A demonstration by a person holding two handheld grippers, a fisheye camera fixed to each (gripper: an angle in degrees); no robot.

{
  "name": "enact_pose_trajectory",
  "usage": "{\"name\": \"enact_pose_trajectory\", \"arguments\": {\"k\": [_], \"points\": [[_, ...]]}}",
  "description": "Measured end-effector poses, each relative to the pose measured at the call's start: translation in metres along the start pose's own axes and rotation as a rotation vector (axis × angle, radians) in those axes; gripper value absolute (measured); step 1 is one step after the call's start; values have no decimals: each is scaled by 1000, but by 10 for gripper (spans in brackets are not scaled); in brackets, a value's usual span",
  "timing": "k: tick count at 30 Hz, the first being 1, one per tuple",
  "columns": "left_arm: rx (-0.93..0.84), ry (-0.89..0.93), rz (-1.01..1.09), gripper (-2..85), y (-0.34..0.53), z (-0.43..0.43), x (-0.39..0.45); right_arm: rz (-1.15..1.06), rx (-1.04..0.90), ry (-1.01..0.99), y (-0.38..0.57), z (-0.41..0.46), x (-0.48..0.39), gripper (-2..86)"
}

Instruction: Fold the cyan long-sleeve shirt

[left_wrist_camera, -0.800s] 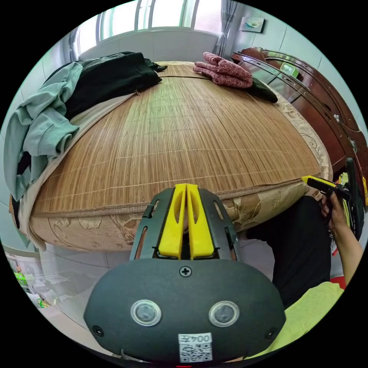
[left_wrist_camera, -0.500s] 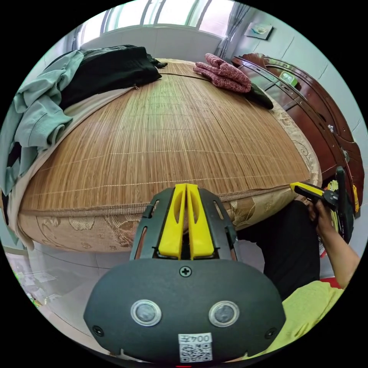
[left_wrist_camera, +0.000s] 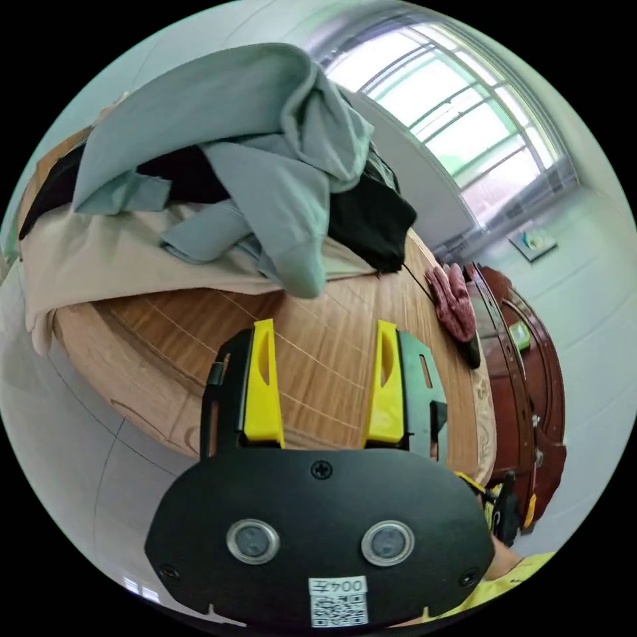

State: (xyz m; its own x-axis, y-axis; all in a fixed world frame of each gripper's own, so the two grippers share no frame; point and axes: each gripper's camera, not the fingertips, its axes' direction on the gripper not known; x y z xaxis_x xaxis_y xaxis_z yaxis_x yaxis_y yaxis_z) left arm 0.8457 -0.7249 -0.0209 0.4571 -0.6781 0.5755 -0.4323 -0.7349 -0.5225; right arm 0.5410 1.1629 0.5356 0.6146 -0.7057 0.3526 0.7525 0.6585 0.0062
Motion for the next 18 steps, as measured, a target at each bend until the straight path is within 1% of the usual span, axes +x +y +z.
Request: {"name": "enact_pose_trajectory", "arguments": {"k": [2,6,11,12,13,15,17,18], "points": [[15,10,-92,199,-22,-2,-28,9,-1,-15,-5,3,4,-7],[25,17,-156,181,-51,0,-47,-1,-3,12,-15,10,4,-7],[-31,29,-138,76,-76,5,-48,-38,-6,86,-24,18,-3,-7],[-29,30,-136,72,-77,3,-47,-45,-6,99,-26,20,-4,-7],[-12,11,-126,62,-75,-2,-43,-49,-5,106,-28,21,-4,-7],[27,-39,-39,56,-71,-14,-25,-49,-4,106,-30,23,-2,-7],[55,-72,94,52,-58,-29,5,-46,-3,95,-33,25,2,-7],[61,-75,125,52,-54,-33,13,-43,-2,84,-34,26,5,-7]]}}
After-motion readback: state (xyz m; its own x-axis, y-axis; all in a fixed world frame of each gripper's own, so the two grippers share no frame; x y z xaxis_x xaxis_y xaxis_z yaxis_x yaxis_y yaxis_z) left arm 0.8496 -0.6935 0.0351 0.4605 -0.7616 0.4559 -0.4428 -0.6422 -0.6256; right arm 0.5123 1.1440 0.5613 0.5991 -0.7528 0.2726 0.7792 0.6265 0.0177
